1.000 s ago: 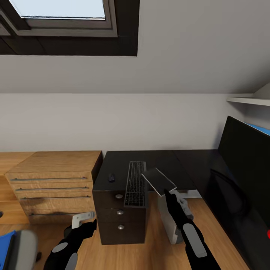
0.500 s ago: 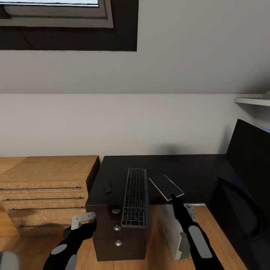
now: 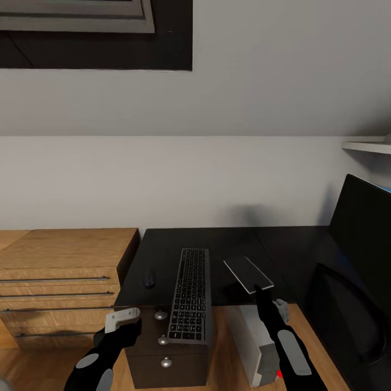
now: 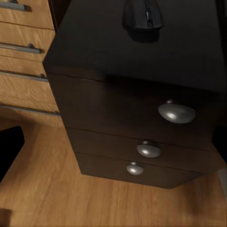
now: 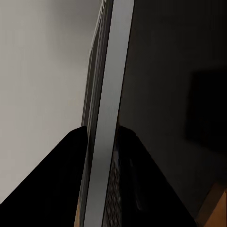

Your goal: In the bedroom, organize the workspace by keeping the computer under the desk, ensuring the monitor is on the desk, placing the keyboard on the desk next to the monitor, placing the mouse on the desk next to the keyboard, moving the folder from the swivel chair onto the desk next to the mouse, stacking the notebook on top of the folder with the pen on top of the notebook, and positioning the swivel chair next to the desk.

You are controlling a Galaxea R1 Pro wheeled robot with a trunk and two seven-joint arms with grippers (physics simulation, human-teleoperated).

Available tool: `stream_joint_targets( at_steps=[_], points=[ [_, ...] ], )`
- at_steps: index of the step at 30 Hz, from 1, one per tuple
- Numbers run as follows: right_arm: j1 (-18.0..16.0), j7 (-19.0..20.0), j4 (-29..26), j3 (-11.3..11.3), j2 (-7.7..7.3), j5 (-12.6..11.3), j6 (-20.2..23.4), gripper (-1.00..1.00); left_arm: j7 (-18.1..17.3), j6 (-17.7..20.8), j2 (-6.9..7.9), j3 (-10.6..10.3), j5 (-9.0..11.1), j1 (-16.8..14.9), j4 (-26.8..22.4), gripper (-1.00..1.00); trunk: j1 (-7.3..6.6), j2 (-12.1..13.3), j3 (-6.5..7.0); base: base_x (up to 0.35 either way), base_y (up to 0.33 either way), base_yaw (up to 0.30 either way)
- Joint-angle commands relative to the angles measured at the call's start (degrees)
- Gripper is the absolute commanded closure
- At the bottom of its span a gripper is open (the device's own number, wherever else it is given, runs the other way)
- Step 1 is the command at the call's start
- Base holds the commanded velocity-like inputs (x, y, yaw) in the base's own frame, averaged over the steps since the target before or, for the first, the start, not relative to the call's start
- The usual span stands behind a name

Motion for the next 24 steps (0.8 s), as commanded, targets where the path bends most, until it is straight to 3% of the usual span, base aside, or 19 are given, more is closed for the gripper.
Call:
stream_joint_targets(
  at_steps=[1, 14, 24],
  points=[
    [0.0, 0.3, 0.0, -0.3, 0.08, -0.6, 0.4, 1.0, 0.5, 0.1, -0.01, -0.1, 0.6, 0.0, -0.1, -1.0, 0.23, -0.5, -0.24, 0.004, -0.003, 0.0],
    [0.0, 0.3, 0.0, -0.2, 0.16, -0.4, -1.8, 1.0, 0.8, 0.1, -0.01, 0.0, 0.6, 0.0, -0.1, -1.0, 3.08, -5.7, -2.57, 0.001, 0.0, 0.0],
    [0.0, -0.1, 0.2, 0.0, 0.16, -0.3, -2.4, 1.0, 0.8, 0.1, 0.02, 0.1, 0.6, 0.0, -0.1, -1.0, 5.28, -9.7, -4.37, -0.166, 0.0, 0.0]
  ],
)
